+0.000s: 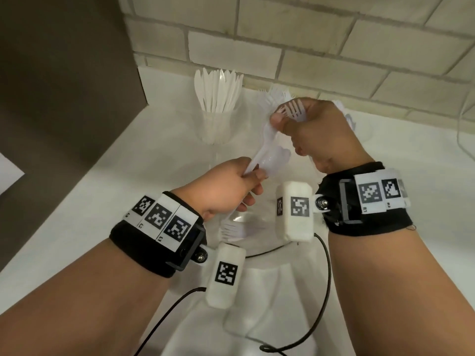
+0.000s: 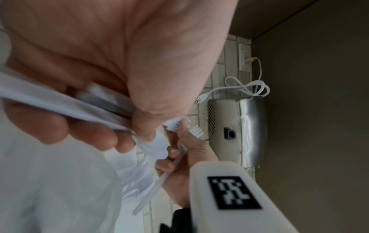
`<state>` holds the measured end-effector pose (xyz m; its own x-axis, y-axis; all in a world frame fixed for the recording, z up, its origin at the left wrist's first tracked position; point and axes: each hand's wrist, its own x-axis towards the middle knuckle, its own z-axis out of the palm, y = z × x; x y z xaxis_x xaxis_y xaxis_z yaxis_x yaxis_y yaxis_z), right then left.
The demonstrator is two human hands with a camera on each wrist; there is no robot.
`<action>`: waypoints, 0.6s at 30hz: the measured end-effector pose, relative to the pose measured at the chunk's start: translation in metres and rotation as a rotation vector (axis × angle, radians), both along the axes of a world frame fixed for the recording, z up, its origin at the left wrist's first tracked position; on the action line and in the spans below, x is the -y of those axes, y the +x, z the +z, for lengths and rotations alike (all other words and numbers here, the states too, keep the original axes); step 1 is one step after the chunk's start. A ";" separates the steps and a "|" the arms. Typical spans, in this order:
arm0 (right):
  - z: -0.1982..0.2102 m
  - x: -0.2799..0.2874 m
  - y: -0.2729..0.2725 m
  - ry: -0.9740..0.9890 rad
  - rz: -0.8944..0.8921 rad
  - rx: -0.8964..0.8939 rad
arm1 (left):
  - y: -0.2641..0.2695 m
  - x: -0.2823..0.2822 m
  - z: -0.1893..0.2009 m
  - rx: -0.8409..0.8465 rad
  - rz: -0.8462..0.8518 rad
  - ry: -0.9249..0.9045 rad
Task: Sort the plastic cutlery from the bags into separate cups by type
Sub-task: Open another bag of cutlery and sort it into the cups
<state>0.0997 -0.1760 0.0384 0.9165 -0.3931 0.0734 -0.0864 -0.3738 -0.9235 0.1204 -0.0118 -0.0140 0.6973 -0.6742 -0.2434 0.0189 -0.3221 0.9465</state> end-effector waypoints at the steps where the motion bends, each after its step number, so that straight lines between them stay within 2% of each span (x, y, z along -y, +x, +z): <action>1: 0.002 0.006 0.003 -0.013 -0.043 0.031 | 0.001 0.001 -0.002 -0.005 0.009 0.006; 4: 0.012 0.022 0.015 0.015 -0.140 0.199 | 0.004 0.007 -0.005 -0.039 0.057 0.006; 8: 0.029 0.038 0.040 0.147 -0.151 0.467 | 0.008 0.017 0.000 -0.162 0.148 -0.092; 12: 0.036 0.037 0.068 -0.079 -0.153 0.636 | 0.015 0.026 0.004 -0.239 0.232 -0.165; 15: 0.026 0.041 0.087 -0.302 -0.160 0.708 | 0.019 0.030 0.004 -0.249 0.253 -0.168; 18: 0.009 0.046 0.101 -0.323 -0.110 0.682 | 0.021 0.032 0.001 -0.262 0.258 -0.165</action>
<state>0.2005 -0.2216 0.0475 0.5834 -0.3426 0.7364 0.4119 -0.6566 -0.6319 0.1414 -0.0435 -0.0131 0.7775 -0.5301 -0.3383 0.3266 -0.1193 0.9376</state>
